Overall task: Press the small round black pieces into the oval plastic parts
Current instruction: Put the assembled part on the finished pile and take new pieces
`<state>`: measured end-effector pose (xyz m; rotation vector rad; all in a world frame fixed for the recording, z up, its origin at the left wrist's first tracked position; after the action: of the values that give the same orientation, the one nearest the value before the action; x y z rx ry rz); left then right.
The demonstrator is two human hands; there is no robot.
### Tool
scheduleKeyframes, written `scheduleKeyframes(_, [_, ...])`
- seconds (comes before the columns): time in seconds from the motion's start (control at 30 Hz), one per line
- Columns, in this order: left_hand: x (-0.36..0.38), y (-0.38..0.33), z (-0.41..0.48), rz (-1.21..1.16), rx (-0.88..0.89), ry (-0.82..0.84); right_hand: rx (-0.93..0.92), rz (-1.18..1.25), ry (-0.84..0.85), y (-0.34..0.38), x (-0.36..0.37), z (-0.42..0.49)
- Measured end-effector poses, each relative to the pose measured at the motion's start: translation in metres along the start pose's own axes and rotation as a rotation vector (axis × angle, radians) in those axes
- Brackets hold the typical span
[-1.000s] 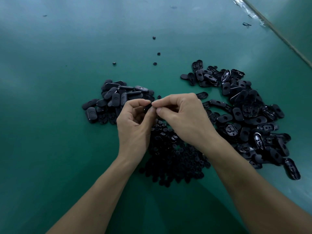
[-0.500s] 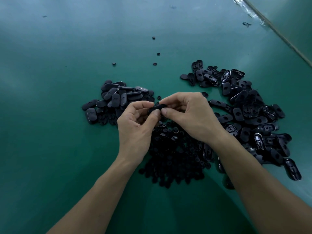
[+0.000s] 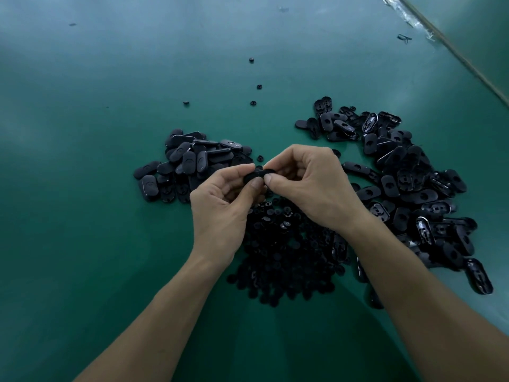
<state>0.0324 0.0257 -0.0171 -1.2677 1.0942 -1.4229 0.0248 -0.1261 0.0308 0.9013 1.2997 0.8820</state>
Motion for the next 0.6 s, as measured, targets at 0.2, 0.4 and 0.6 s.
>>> scheduleKeyframes(0.2, [0.0003, 0.0009, 0.0009, -0.005, -0.003, -0.003, -0.012, -0.041, -0.052, 0.0022, 0.0045, 0.0000])
scheduleKeyframes(0.4, [-0.0009, -0.0001, -0.0005, -0.012, -0.007, -0.035, 0.002, -0.020, -0.021, 0.0023, -0.0013, -0.0004])
scheduleKeyframes(0.6, [-0.0017, -0.0003, -0.0007, -0.006, -0.015, -0.066, 0.002, -0.026, 0.005, 0.0047, -0.0012, 0.0001])
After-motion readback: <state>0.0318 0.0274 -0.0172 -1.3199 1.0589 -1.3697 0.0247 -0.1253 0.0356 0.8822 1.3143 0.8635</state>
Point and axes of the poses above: each hand's wrist, its own z-axis towards the middle knuckle, its own x-axis out of the palm, y = z × x, the point moved 1 cm from there along z, towards the middle knuckle, and after that the axes turned 3 degrees about z, right-handed, at the moved point
